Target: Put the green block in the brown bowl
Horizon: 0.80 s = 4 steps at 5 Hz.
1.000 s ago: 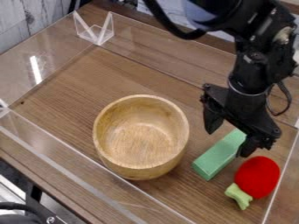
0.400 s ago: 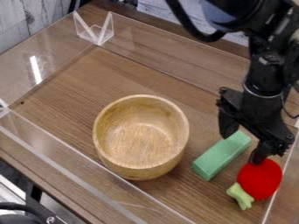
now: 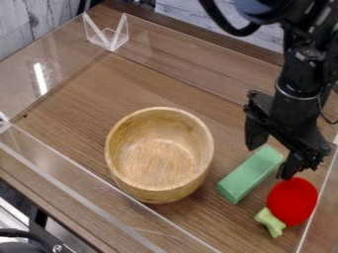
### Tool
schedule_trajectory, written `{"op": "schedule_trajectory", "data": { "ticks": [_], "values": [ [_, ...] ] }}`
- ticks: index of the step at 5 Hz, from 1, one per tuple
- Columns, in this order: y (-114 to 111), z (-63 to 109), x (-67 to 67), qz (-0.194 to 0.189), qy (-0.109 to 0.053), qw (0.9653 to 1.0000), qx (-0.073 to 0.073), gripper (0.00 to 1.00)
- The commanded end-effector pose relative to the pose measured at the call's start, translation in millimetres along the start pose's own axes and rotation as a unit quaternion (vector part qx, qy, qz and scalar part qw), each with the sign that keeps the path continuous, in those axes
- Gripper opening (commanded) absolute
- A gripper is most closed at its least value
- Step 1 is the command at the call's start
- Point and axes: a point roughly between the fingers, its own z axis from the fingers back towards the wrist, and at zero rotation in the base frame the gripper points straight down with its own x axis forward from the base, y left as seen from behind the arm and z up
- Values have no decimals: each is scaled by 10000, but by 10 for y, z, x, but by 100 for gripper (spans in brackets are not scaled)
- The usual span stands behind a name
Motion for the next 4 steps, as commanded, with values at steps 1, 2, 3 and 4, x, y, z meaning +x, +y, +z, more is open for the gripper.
{"op": "schedule_trajectory", "data": {
  "ticks": [1, 2, 3, 4],
  "values": [
    [59, 180, 98, 54, -209, 9998, 35, 100],
    [51, -13, 22, -205, -107, 9997, -59, 100],
    [105, -233, -27, 57, 6, 10000, -70, 100],
    [150, -354, -41, 310, 41, 9995, -57, 0]
  ]
}}
